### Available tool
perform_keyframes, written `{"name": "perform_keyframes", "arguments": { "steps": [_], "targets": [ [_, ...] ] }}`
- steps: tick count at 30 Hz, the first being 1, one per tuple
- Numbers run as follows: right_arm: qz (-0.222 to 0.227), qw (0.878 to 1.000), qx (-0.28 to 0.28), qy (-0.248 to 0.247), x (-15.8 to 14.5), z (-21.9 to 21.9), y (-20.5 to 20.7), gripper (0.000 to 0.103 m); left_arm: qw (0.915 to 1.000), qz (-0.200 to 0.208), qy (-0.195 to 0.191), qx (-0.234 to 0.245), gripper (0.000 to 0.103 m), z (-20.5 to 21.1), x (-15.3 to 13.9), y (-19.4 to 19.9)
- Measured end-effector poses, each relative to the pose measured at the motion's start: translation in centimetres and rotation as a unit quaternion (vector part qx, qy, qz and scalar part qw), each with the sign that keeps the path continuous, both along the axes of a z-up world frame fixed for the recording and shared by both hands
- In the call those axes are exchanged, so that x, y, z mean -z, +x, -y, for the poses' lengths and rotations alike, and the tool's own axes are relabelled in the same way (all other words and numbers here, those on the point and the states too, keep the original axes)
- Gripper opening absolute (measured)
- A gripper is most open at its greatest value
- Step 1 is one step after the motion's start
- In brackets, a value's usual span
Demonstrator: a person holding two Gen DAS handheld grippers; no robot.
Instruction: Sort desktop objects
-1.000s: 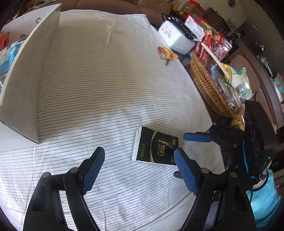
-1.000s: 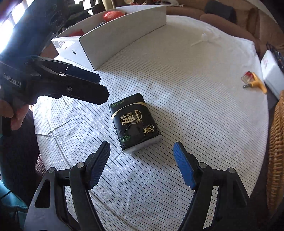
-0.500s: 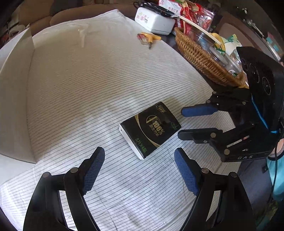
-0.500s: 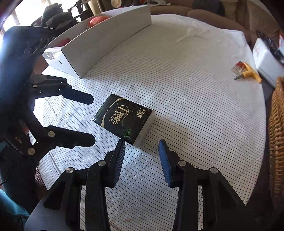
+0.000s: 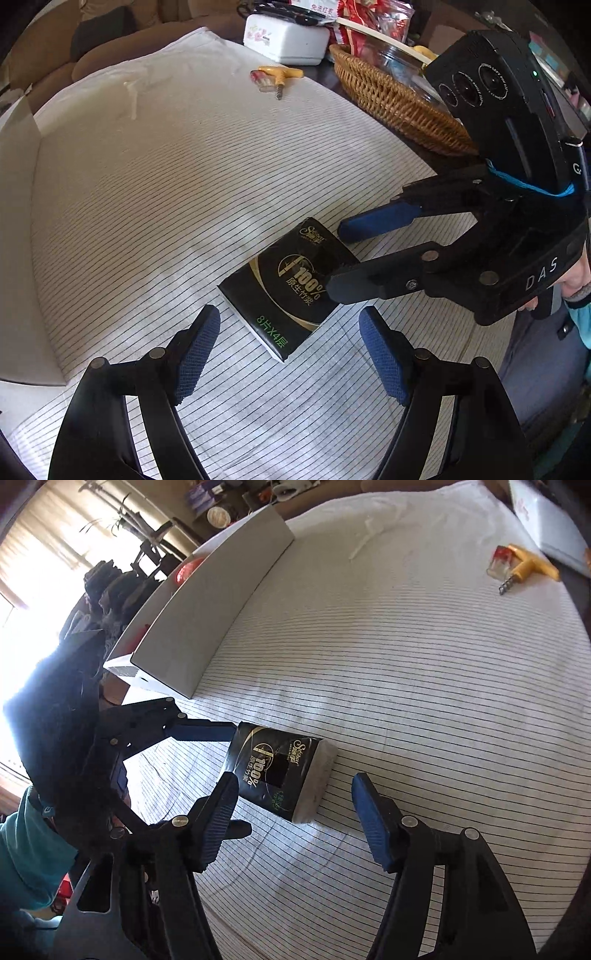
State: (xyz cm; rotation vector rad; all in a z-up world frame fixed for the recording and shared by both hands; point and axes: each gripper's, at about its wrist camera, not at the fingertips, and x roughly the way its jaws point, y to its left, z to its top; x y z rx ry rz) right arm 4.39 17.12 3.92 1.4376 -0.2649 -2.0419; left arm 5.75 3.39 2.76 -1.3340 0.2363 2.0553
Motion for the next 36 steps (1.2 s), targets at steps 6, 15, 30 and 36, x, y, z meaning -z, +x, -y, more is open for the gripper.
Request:
{"name": "perform_keyframes", "arguments": {
  "steps": [6,15,30,36],
  "targets": [
    [-0.022,0.999,-0.023,0.034,1.1,2.7,0.3,0.045,0.9995,-0.010,0.006,-0.029,0.074,0.1,0.1,-0.1],
    [-0.037,0.999,-0.003,-0.014,-1.8,3.3,0.7,0.044,0.9987,-0.029,0.022,-0.035,0.074,1.9,-3.7,-0.2],
    [-0.089,0.995,-0.020,-0.049,-11.7,11.3,-2.8,0.044,0.9888,-0.091,0.044,-0.110,0.073,12.7,-13.2,-1.8],
    [-0.075,0.994,-0.030,-0.072,-12.4,17.4,-5.3,0.044,0.9826,-0.083,0.061,-0.154,0.074,19.3,-13.9,-3.0]
  ]
}}
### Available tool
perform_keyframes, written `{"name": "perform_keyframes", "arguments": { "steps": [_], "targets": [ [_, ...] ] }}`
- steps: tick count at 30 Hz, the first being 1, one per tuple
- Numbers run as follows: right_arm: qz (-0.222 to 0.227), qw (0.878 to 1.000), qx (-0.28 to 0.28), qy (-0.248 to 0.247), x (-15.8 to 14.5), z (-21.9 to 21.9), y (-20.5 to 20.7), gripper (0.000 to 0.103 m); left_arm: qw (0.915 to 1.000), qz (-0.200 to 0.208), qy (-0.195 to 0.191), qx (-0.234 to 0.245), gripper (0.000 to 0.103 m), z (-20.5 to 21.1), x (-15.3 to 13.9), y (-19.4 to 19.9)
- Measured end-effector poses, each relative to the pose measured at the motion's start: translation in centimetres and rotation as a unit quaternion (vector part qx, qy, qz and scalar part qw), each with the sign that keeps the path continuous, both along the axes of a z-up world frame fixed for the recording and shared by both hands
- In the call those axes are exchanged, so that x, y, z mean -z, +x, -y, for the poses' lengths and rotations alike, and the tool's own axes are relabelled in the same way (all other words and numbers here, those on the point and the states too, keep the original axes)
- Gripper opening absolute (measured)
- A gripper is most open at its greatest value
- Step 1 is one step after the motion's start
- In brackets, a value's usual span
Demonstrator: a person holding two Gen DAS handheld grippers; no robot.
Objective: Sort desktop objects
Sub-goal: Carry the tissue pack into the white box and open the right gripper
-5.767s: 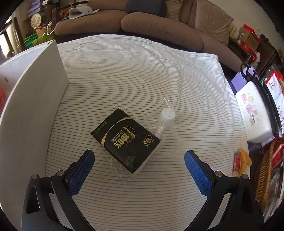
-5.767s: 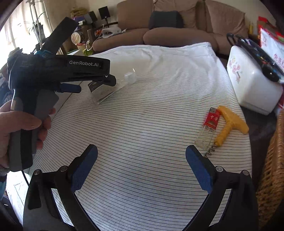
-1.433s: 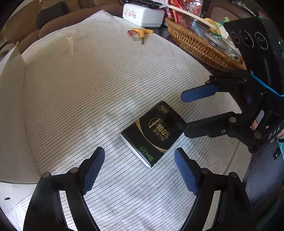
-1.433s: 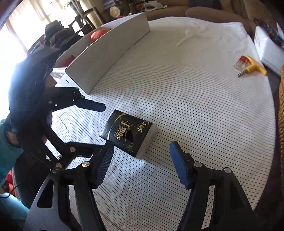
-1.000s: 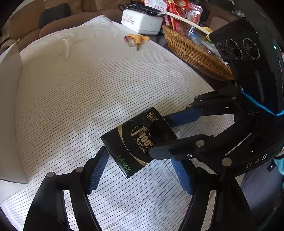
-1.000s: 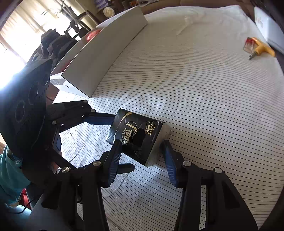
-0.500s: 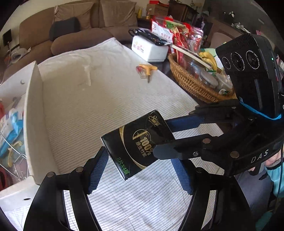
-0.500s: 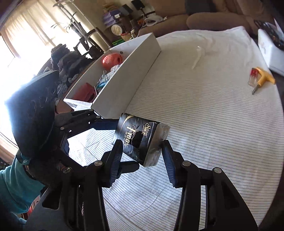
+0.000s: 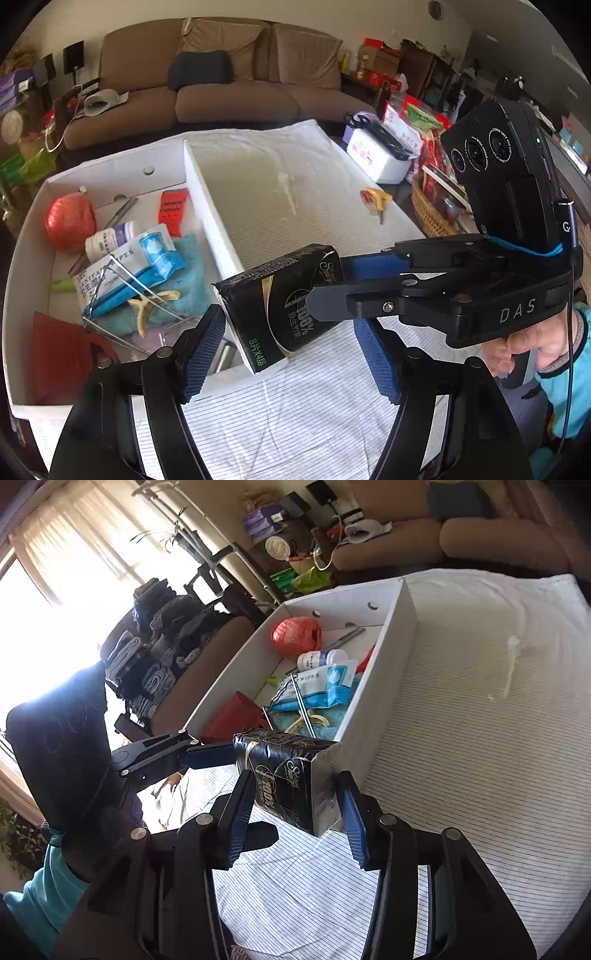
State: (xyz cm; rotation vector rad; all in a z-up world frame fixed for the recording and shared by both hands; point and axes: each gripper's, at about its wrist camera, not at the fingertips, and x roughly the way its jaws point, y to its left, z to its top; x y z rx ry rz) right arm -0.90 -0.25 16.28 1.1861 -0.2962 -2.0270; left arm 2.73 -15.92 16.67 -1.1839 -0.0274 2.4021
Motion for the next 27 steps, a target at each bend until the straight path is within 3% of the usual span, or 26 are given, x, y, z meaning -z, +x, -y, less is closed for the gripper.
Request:
{"name": "perform_keyframes", "arguments": {
  "steps": [5,11,20,24,27],
  "targets": [
    [0.017,1.000,-0.005,-0.011,0.8,4.7,-2.1,0.044,0.9994,0.014,0.010,-0.031,0.073,4.6,1.4,-1.3],
    [0.030,0.999,-0.012,0.016,3.6,10.3,-3.5,0.044,0.9969,0.049,0.014,-0.061,0.073,9.2,5.2,-2.9],
    [0.066,0.997,-0.013,0.036,7.7,15.1,-5.1,0.044,0.9950,0.068,0.005,-0.073,0.073,12.1,8.2,-3.5],
    [0.070,0.996,-0.012,0.046,8.2,15.6,-5.2,0.044,0.9941,0.069,-0.009,-0.083,0.075,12.4,8.4,-3.4],
    [0.072,0.996,-0.004,0.047,8.2,15.2,-5.1,0.045,0.9906,0.064,-0.055,-0.107,0.083,12.6,8.0,-3.5]
  ]
}}
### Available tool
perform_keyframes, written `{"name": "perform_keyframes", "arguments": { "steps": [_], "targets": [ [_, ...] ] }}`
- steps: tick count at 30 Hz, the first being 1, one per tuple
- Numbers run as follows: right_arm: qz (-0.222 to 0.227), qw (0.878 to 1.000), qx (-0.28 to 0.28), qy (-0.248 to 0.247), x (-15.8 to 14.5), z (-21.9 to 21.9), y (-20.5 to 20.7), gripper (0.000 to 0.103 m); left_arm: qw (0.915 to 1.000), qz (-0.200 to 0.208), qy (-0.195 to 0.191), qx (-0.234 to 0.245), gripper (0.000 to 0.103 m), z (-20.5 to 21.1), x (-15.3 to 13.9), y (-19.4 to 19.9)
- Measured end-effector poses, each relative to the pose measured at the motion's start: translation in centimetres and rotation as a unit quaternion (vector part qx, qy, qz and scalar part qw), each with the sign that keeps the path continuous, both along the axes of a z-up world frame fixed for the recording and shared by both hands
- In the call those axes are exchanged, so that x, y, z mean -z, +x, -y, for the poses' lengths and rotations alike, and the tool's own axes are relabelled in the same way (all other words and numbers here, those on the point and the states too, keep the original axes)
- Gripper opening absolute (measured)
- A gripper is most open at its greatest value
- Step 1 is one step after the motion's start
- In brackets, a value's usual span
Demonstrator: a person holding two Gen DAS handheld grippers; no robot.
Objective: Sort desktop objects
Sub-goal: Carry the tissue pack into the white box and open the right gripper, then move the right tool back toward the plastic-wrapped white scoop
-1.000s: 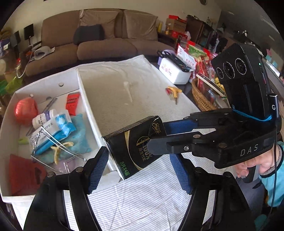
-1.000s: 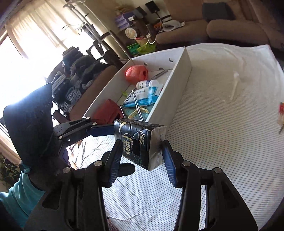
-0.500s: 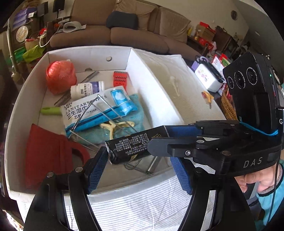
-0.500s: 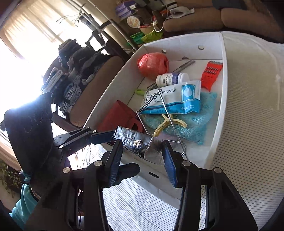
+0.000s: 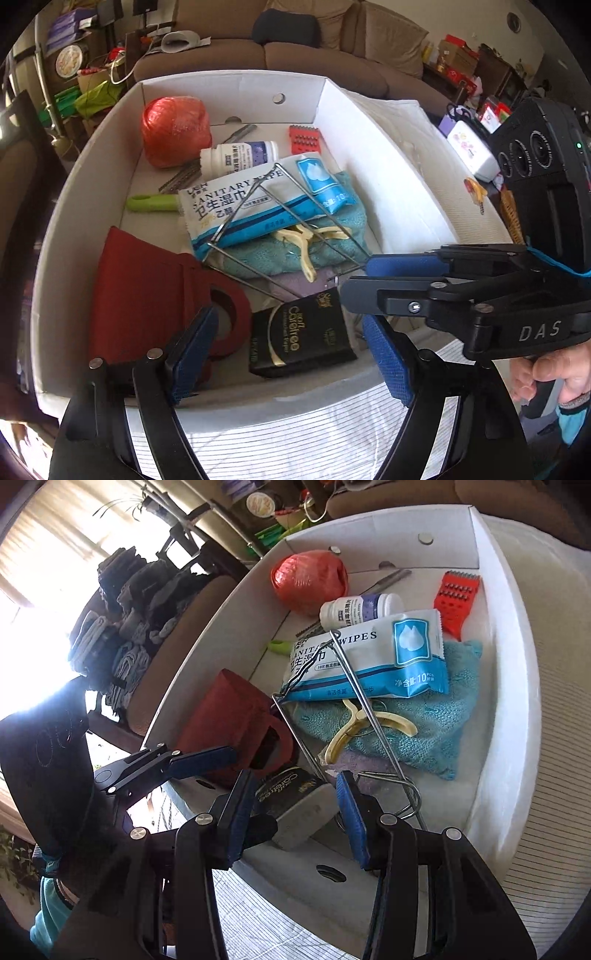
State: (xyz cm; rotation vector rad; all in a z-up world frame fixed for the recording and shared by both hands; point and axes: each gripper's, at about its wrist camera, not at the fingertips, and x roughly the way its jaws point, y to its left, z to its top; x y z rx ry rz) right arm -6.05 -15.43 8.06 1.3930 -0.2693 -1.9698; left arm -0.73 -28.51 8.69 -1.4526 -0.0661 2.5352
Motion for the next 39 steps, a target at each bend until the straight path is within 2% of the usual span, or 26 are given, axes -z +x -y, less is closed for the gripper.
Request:
{"name": "perform_keyframes", "arguments": {
  "steps": [7,8,10,14,18,21,28,33,39],
  "targets": [
    [-0.044,0.998,-0.001,0.053,-2.2,-1.4,0.9,0.052,0.9997,-0.025,0.005,-0.004,0.087,0.1,-2.7,0.7],
    [-0.048,0.997,-0.001,0.060,-2.4,-1.7,1.0,0.055,0.9996,-0.027,0.007,-0.005,0.093,0.0,-3.0,0.8],
    [-0.058,0.996,0.002,0.071,-3.1,-2.3,1.3,0.074,0.9994,-0.031,0.010,-0.009,0.102,-0.3,-3.5,1.1],
    [-0.080,0.993,0.015,0.082,-4.6,-4.0,1.9,0.085,0.9994,-0.032,0.014,-0.009,0.103,-0.8,-4.3,1.6],
    [-0.120,0.986,0.031,0.115,-6.5,-5.3,2.5,0.102,0.9992,-0.039,0.001,-0.010,0.103,-1.6,-5.3,2.2],
    [-0.140,0.980,0.046,0.131,-7.5,-6.7,3.3,0.103,0.9987,-0.049,-0.012,0.002,0.103,-2.9,-5.8,2.8],
    [-0.151,0.974,0.059,0.156,-8.1,-10.3,4.6,0.103,0.9976,-0.050,-0.036,0.031,0.103,-7.8,-6.0,3.5],
    [-0.151,0.972,0.064,0.166,-7.7,-14.2,5.3,0.103,0.9965,-0.060,-0.023,0.053,0.103,-12.5,-6.4,3.8],
    [-0.130,0.969,0.090,0.191,-5.3,-20.7,4.9,0.103,0.9956,-0.060,-0.006,0.072,0.103,-17.8,-5.8,2.3]
  ]
}}
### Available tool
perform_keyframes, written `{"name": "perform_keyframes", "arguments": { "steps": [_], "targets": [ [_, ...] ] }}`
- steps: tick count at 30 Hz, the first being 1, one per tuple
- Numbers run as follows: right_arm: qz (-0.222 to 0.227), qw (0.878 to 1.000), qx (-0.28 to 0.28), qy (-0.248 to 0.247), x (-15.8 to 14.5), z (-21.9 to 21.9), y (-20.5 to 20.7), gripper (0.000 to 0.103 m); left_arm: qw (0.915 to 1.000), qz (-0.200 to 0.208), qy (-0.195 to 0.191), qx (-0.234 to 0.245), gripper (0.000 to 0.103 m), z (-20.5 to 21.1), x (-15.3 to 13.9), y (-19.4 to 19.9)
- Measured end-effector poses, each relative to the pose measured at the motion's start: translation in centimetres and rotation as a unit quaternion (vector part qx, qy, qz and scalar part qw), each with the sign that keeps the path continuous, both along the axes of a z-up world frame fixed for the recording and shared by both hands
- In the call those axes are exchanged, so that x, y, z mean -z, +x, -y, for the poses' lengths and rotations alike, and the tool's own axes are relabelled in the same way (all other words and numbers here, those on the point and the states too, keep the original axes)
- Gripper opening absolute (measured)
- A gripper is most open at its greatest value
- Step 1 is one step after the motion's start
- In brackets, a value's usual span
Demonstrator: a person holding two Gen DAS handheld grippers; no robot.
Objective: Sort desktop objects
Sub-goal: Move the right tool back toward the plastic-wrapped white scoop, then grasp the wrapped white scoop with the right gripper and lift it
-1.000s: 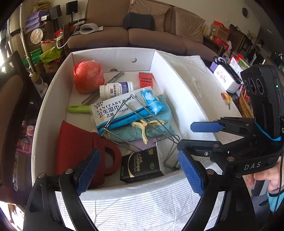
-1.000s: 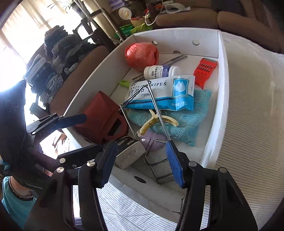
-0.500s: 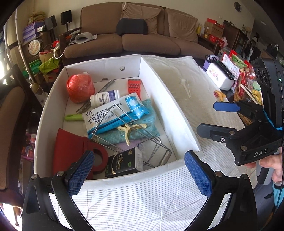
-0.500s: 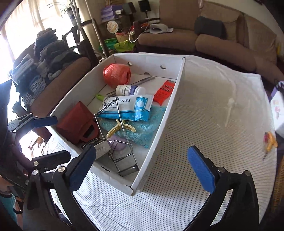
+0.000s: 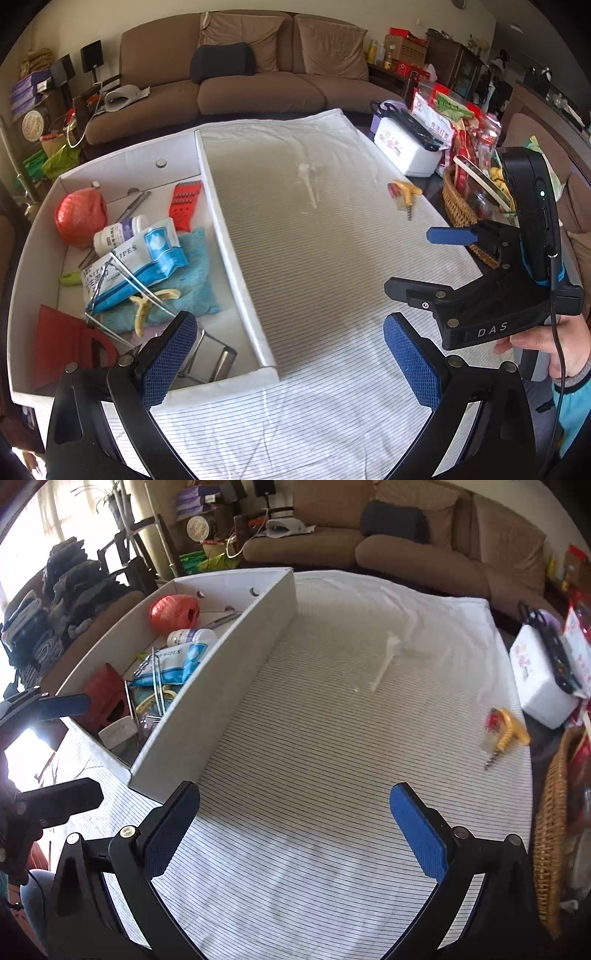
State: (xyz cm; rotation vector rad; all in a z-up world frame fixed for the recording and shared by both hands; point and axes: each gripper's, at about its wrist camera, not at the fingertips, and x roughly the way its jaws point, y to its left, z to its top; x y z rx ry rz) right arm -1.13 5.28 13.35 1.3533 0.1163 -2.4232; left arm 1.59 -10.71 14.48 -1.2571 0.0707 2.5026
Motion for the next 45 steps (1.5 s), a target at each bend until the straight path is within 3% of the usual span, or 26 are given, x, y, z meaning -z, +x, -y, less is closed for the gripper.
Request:
{"name": "perform_keyframes", "arguments": {
  "steps": [6,16,25,33,34,36,38,40,42,44,45],
  "targets": [
    [0.015,0.998,0.039,-0.037,2.9,-7.4,-0.4,0.103,0.9998,0.008,0.006,0.017,0.103,-5.0,1.2,-2.3],
    [0.012,0.997,0.073,-0.018,6.7,-13.1,-2.6,0.103,0.9990,0.024,0.032,-0.023,0.103,-9.3,4.4,-9.7],
    [-0.014,0.997,0.078,-0.024,7.3,-14.4,-4.3,0.103,0.9969,0.031,0.014,-0.071,0.103,-11.2,8.8,-17.2],
    [-0.004,0.998,0.056,-0.036,7.5,-14.1,-4.5,0.103,0.9977,0.041,-0.023,-0.048,0.100,-13.2,12.7,-21.8],
    [-0.001,0.998,0.052,-0.043,7.5,-14.1,-4.7,0.103,0.9976,0.040,-0.024,-0.050,0.098,-13.2,13.0,-22.2],
    [0.001,0.997,0.050,-0.050,7.5,-14.2,-5.1,0.103,0.9970,0.044,-0.025,-0.059,0.083,-13.1,13.6,-22.8],
    [0.001,0.997,0.052,-0.049,7.6,-14.4,-5.4,0.103,0.9960,0.031,-0.039,-0.074,0.053,-13.0,13.8,-23.0],
    [0.004,0.997,0.054,-0.054,7.7,-14.7,-5.4,0.103,0.9957,0.028,-0.038,-0.080,0.053,-12.8,13.8,-23.2],
    [0.009,0.996,0.058,-0.061,7.8,-14.9,-5.5,0.103,0.9956,0.028,-0.035,-0.083,0.046,-12.6,13.8,-23.2],
    [0.010,0.996,0.061,-0.064,7.9,-15.1,-5.6,0.103,0.9957,0.030,-0.026,-0.083,0.030,-12.4,13.6,-23.0],
    [0.009,0.996,0.062,-0.063,7.9,-15.1,-5.7,0.103,0.9959,0.035,-0.020,-0.081,0.029,-12.4,13.6,-22.9]
  ]
}}
